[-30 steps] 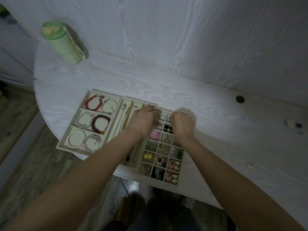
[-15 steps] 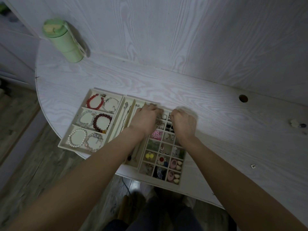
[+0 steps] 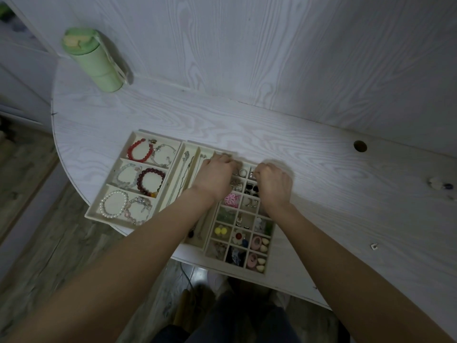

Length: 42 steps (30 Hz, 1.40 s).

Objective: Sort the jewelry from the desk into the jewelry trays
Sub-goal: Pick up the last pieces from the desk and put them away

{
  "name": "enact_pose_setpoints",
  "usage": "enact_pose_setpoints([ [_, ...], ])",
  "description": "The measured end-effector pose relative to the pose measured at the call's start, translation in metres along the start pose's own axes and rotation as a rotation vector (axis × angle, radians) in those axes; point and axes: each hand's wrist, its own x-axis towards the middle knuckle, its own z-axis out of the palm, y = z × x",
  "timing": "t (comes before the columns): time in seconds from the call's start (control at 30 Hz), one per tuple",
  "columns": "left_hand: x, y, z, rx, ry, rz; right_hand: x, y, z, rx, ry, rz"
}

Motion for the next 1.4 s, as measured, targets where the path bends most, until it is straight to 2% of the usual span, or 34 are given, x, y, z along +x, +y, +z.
enact_pose_setpoints([
  [0.1, 0.001, 0.0, 0.0, 0.002, 0.001, -0.001, -0.001, 0.0, -0.002, 0.034, 0.008, 0.004],
  [0.23, 0.0, 0.004, -0.001, 0.022, 0.008, -0.015, -0.002, 0.003, -0.011, 0.293, 0.046, 0.063],
  [0.47, -0.003, 0.008, 0.001, 0.013, 0.012, -0.03, 0.004, 0.015, -0.034, 0.675, -0.1, 0.242],
  [0.6, -0.005, 0.014, 0.001, -0.048, 0.034, -0.043, 0.002, 0.018, -0.048, 1.276, -0.295, 0.543],
  [0.67, -0.003, 0.017, 0.002, -0.177, 0.083, -0.028, -0.002, 0.023, -0.057, 1.531, -0.395, 0.613],
  [0.73, -0.001, 0.022, 0.0, -0.364, 0.112, 0.001, -0.005, 0.028, -0.063, 1.682, -0.459, 0.608],
  [0.8, -0.001, 0.029, -0.003, -0.484, 0.141, 0.019, -0.008, 0.031, -0.064, 1.746, -0.507, 0.567],
  [0.93, -0.003, 0.041, -0.011, -0.558, 0.232, 0.036, -0.012, 0.032, -0.063, 1.779, -0.516, 0.545],
  [1.1, -0.001, 0.051, -0.009, -0.516, 0.121, 0.008, -0.018, 0.032, -0.064, 1.825, -0.581, 0.503],
  [1.27, 0.001, 0.056, -0.009, -0.471, 0.127, 0.014, -0.021, 0.034, -0.069, 1.884, -0.563, 0.487],
  [1.4, 0.003, 0.055, -0.008, -0.525, 0.13, 0.036, -0.022, 0.035, -0.072, 1.878, -0.519, 0.518],
])
